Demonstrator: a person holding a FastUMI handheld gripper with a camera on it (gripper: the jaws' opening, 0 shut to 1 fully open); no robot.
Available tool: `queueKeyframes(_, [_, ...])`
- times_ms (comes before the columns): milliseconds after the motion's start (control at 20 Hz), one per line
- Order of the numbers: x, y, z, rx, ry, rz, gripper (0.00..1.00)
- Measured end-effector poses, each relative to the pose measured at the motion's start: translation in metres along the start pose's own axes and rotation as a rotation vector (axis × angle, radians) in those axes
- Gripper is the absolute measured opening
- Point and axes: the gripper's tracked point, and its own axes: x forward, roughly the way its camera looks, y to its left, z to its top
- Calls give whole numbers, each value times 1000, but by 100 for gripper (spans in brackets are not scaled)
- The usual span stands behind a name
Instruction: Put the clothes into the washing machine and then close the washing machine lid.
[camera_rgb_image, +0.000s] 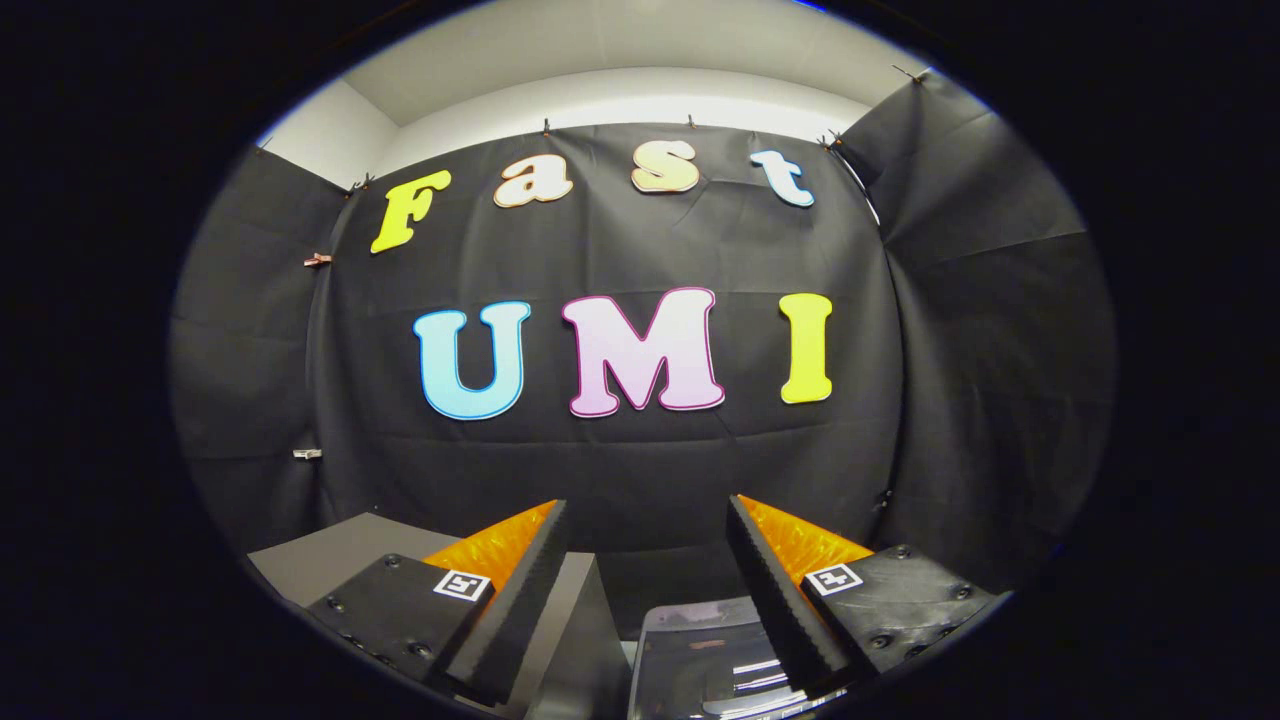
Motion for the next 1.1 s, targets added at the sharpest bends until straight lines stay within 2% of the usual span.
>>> queueKeyframes(1100, [2,10,-6,-27,10,19,98])
